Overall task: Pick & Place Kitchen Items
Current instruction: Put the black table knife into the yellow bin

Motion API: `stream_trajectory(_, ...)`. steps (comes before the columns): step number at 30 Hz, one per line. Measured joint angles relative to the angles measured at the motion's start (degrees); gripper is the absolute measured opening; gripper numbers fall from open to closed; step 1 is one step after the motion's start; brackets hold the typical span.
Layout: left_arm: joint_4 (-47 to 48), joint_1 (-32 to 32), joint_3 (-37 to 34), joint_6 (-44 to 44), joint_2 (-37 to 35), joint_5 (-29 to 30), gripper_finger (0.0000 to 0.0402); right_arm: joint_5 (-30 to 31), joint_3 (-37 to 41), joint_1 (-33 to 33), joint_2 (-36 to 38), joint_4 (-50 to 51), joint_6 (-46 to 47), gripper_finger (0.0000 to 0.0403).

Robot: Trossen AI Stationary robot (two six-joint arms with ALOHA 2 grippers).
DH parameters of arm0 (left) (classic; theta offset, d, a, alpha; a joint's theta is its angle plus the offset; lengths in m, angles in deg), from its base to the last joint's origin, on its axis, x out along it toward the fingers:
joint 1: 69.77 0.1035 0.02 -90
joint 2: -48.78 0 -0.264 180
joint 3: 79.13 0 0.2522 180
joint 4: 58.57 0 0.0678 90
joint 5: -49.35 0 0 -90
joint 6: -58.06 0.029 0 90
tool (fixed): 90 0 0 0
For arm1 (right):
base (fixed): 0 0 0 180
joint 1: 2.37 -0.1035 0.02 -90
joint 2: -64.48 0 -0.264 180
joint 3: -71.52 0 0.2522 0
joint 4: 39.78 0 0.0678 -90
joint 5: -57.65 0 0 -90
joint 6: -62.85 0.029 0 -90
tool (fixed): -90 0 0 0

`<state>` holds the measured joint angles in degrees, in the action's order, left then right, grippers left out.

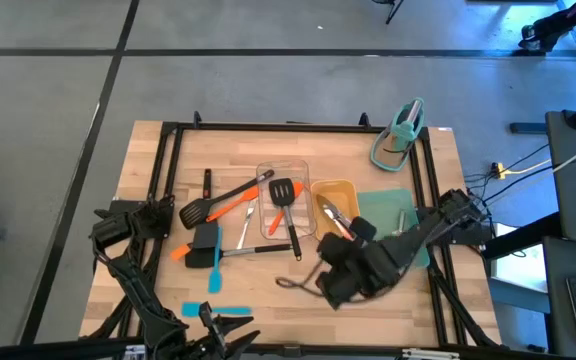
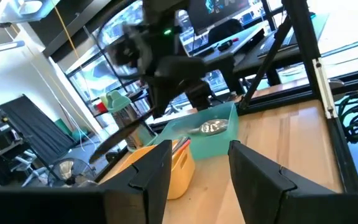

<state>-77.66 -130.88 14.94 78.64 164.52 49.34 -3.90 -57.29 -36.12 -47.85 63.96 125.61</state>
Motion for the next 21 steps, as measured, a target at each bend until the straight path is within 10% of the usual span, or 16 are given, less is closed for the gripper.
stream_trajectory(21, 0.04, -2.24, 0.0, 0.05, 0.02, -0.02, 0.0155, -13.95, 14.63, 20.96, -0.29, 0.01, -4.91, 0.0016)
